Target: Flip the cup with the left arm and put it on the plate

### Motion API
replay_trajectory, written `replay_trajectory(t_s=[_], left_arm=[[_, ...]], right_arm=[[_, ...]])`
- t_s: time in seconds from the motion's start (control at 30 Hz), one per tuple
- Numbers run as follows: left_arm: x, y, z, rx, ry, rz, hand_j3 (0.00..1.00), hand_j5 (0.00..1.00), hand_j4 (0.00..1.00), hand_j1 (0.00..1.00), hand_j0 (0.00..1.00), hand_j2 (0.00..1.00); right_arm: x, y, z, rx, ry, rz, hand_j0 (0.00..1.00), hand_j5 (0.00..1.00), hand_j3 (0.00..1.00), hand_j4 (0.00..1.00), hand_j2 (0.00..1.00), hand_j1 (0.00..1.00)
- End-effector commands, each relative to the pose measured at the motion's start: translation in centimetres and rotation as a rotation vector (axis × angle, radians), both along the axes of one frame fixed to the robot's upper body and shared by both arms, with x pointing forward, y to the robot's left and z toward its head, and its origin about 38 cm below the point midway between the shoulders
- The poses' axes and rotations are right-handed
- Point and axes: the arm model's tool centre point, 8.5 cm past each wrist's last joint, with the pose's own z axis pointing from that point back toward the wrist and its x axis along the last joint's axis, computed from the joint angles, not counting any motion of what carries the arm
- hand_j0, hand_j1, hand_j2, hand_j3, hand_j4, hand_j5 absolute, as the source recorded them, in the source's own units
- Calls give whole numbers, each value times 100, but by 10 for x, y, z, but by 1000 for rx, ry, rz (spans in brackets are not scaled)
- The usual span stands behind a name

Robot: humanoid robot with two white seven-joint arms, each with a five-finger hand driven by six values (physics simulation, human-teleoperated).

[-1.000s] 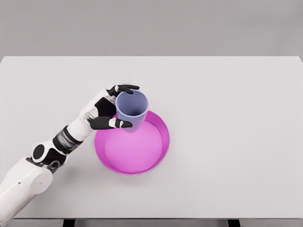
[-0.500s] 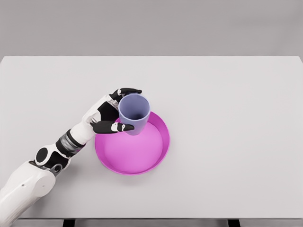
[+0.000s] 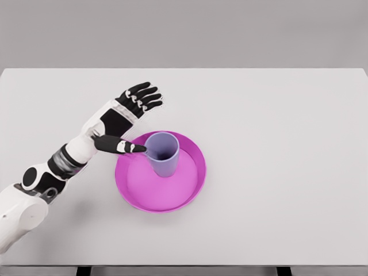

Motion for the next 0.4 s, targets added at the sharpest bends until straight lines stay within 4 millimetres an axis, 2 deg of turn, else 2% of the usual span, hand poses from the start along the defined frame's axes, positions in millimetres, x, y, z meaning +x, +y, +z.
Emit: replay_trajectory(t_s=[0.0,0.07,0.1,0.17,0.27,0.37], left_arm=[[-5,39,26,36,-11,20,100,100,100,100,100,100],[-2,67,41,126,-36,49,100,100,100,100,100,100],[-1,71,45,165,-36,47,100,100,100,100,100,100],[1,70,43,302,-67,25,100,100,100,100,100,100],[-2,89,45,390,-67,40,100,100,100,100,100,100],[-6,120,39,477,-23,81,100,100,100,100,100,100]], right_arm=[[0,0,0,1,0,0,100,100,100,100,100,100],[0,0,0,-1,0,0,100,100,100,100,100,100],[0,0,0,-1,0,0,100,100,100,100,100,100],[0,0,0,1,0,0,100,100,100,100,100,100],[0,0,0,1,0,0,100,100,100,100,100,100],[0,0,0,-1,0,0,100,100,100,100,100,100]])
